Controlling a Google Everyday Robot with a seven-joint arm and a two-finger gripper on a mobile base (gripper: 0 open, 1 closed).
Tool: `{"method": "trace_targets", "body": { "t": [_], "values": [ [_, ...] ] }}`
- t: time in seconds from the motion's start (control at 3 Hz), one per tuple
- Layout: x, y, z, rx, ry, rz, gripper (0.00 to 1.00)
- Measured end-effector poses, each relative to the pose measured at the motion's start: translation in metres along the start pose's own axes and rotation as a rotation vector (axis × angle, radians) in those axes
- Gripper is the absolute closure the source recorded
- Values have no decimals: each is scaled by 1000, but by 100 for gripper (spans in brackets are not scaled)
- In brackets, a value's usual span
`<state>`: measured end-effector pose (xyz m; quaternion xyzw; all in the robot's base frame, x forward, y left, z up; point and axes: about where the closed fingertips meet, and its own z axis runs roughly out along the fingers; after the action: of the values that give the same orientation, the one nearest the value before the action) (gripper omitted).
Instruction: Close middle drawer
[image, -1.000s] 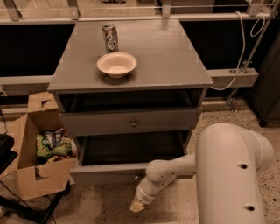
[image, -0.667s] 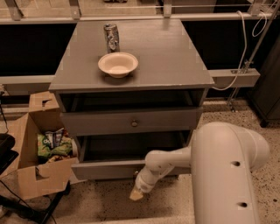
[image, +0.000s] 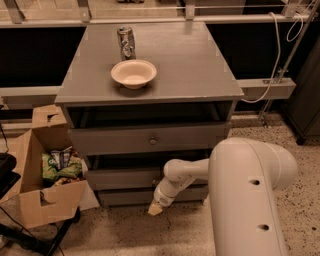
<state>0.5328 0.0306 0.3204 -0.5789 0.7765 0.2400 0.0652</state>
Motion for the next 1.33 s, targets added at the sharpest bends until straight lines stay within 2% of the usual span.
{"method": "trace_targets", "body": {
  "t": [0.33, 0.67, 1.0, 1.33],
  "values": [
    [-15, -21, 1, 11, 4, 4, 100],
    [-37, -50, 2, 37, -2, 32, 100],
    [-37, -50, 2, 37, -2, 32, 100],
    [-37, -49, 4, 33, -1, 32, 83]
  ]
}}
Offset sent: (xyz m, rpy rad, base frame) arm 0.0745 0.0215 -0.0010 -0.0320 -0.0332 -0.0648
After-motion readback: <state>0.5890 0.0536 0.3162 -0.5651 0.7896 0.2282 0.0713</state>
